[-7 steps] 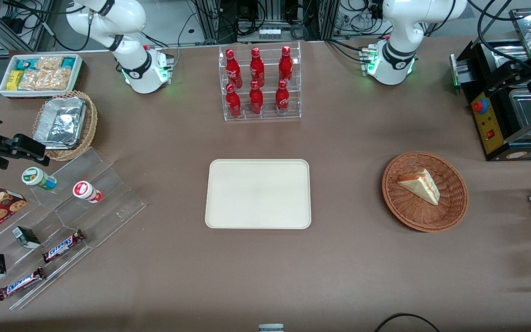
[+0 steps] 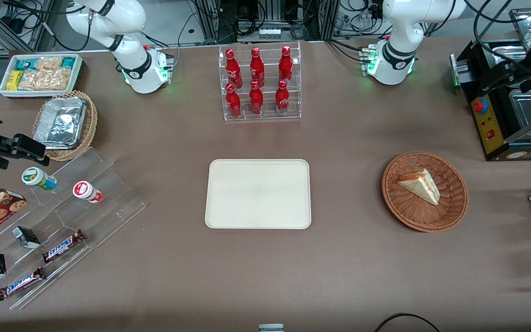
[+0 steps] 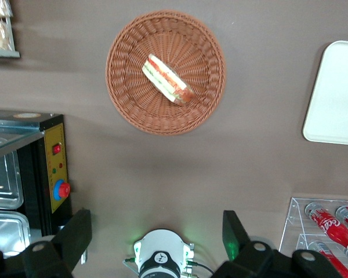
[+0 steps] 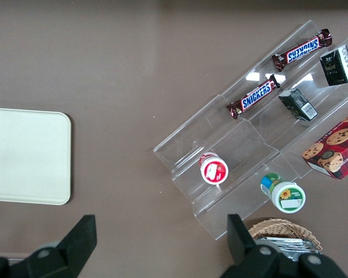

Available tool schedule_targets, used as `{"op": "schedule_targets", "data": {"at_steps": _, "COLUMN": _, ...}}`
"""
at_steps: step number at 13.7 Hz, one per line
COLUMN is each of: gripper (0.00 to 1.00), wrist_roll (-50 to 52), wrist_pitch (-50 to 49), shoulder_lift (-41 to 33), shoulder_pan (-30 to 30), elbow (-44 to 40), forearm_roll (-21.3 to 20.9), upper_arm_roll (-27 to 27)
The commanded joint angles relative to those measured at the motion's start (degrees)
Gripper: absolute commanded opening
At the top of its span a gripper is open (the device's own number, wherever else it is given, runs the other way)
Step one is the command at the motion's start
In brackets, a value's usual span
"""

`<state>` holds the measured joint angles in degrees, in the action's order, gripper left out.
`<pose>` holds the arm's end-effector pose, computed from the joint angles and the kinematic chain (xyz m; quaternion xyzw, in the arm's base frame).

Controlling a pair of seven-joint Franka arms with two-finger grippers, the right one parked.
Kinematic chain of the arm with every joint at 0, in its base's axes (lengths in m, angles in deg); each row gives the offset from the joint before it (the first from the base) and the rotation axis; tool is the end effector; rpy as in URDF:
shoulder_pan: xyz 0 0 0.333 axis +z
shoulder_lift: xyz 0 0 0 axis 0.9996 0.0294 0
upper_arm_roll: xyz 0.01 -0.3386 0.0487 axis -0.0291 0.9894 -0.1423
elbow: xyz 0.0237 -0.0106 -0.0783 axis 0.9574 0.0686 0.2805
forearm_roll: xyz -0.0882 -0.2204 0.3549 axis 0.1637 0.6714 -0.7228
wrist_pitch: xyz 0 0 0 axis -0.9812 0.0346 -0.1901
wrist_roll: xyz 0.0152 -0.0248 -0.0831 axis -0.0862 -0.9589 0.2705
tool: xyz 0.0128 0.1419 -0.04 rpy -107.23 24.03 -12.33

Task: Place sandwich from basket to tray
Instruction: 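Move the left gripper from rest toward the sandwich in the wicker basket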

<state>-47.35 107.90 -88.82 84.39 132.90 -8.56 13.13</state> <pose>0.5151 -0.0017 0.6372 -0.9956 -0.0494 0.0791 0.0061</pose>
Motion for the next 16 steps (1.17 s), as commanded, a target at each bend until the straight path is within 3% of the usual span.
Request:
{"op": "schedule_targets", "data": {"at_steps": 1, "gripper": 1.00, "wrist_roll": 7.60, "wrist_pitch": -0.55, "shoulder_lift": 5.84, "shoulder_pan": -0.12, "elbow": -0.90, "forearm_roll": -2.49, "upper_arm_roll": 0.43}}
{"op": "schedule_targets", "data": {"at_steps": 6, "gripper": 1.00, "wrist_roll": 25.08, "wrist_pitch": 7.08, "shoulder_lift": 11.30, "shoulder_pan": 0.59, "elbow": 2.08, "forearm_roll": -1.80, "upper_arm_roll": 0.08}}
{"op": "schedule_targets", "data": {"at_steps": 12, "gripper": 1.00, "wrist_roll": 59.89, "wrist_pitch": 35.10, "shoulder_lift": 11.31, "shoulder_pan": -0.03, "elbow": 20.60, "forearm_roll": -0.66, "upper_arm_roll": 0.08}}
{"op": "schedule_targets", "data": {"at_steps": 16, "gripper": 1.00, "wrist_roll": 63.81, "wrist_pitch": 51.46, "shoulder_lift": 10.43, "shoulder_pan": 0.15, "elbow": 33.53, "forearm_roll": -0.74, "upper_arm_roll": 0.08}}
